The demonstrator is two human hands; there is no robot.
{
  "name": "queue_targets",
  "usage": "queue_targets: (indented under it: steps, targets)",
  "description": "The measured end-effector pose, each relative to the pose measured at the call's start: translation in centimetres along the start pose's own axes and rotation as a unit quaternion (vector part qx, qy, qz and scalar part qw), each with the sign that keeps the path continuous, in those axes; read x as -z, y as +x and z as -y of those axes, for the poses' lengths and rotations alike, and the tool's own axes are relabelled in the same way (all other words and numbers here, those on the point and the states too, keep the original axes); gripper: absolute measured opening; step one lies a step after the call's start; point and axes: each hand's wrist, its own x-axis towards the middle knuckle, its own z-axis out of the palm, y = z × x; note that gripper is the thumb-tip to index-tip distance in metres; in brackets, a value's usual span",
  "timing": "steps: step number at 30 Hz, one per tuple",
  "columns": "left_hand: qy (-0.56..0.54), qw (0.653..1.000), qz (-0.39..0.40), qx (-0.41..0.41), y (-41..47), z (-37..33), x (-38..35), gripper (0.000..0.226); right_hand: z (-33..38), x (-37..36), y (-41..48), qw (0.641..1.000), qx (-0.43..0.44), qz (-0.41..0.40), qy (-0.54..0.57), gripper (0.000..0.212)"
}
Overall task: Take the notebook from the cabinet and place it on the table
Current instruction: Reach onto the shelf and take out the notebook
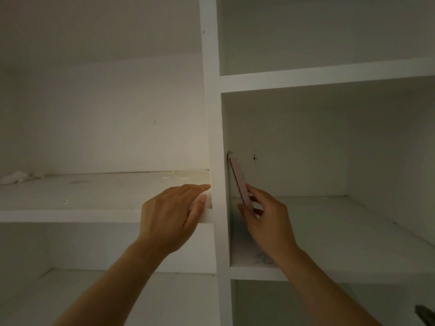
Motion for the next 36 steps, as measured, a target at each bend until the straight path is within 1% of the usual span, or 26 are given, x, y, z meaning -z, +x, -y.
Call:
queue_targets:
  steps: [4, 8, 14, 20, 26, 30, 36]
  targets:
    - [-0.008, 1.000, -0.009, -0.003, 0.0, 0.0, -0.1, 0.044, 0.3, 0.6, -0.7, 1.000, 0.011, -0.024, -0.014, 0.047]
    - [-0.019, 1.000, -0.008, -0.003, -0.1, 0.2, -0.2, 0.046, 0.4, 0.9, -1.4, 0.998, 0.018, -0.051, -0.018, 0.050]
    - [-0.025, 1.000, -0.017, -0.008, -0.3, 0.4, -0.4, 0.043, 0.8, 0.5, -1.6, 0.995, 0.034, -0.066, -0.071, 0.059]
    - [-0.036, 0.999, -0.016, -0.021, -0.3, 0.7, -0.2, 0.047, 1.0, 1.3, -2.6, 0.986, 0.050, -0.107, -0.116, 0.059]
    - [-0.062, 0.997, -0.012, -0.044, -0.5, 0.9, -0.3, 0.047, 2.1, 1.7, -4.0, 0.981, 0.034, -0.124, -0.145, 0.057]
    - [-0.055, 0.996, -0.010, -0.066, -0.5, 1.4, -0.3, 0.044, 3.3, 2.2, -4.7, 0.975, 0.031, -0.136, -0.171, 0.056]
    - [-0.065, 0.992, 0.008, -0.106, -0.7, 2.2, -0.5, 0.055, 5.2, 3.7, -6.1, 0.965, 0.017, -0.168, -0.200, 0.054]
